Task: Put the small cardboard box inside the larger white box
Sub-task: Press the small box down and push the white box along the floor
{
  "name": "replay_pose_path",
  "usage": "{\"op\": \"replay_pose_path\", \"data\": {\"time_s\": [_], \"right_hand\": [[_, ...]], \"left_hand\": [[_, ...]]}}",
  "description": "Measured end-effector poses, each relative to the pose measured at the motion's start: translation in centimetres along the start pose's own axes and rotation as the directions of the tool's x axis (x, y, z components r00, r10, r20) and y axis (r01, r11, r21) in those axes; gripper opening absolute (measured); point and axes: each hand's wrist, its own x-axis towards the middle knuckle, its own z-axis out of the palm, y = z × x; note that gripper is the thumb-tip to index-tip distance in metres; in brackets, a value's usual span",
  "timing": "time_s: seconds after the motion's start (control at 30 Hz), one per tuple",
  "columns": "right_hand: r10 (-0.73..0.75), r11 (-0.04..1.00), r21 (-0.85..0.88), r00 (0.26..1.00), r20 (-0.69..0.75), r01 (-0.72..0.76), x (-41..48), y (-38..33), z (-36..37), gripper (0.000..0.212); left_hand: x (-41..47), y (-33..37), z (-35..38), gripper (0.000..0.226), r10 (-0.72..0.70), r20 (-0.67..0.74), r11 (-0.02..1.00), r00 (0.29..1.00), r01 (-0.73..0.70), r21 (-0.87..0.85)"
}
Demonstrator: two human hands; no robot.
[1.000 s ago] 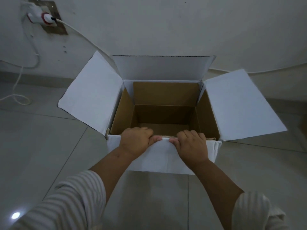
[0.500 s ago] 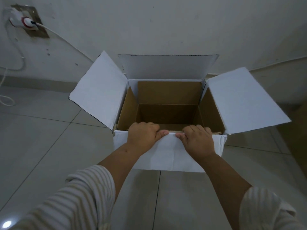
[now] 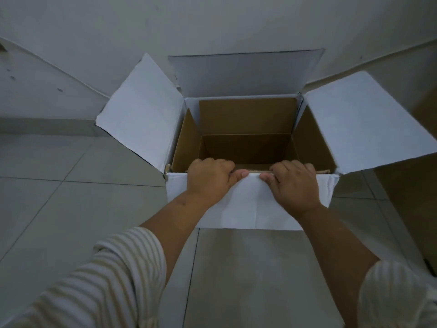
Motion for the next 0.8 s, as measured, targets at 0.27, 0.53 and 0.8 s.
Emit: {"op": "replay_pose_path", "data": {"time_s": [0.27,0.53,0.8], "right_hand": [[-0.003,1.000,0.001,1.000,-0.022,0.003,1.0,5.1,-0.5,0.040],[0.042,0.999,0.020,0.997,0.062,-0.044,1.8,9.1,-2.3,0.041],[0.056,0.998,-0.028,0.985,0.161,-0.052,2.1,8.8,-2.5,0.039]], "left_hand": [[3.6,3.3,1.2,0.061,0.012,0.037,1.000,0.999,-0.012,-0.016],[7.0,6.9,1.4,0.042,0.003,0.208,0.998,0.978,0.010,-0.063],[6.9,5.6,0.9,0.038,-0.063,0.411,0.993,0.909,0.097,-0.064]]}}
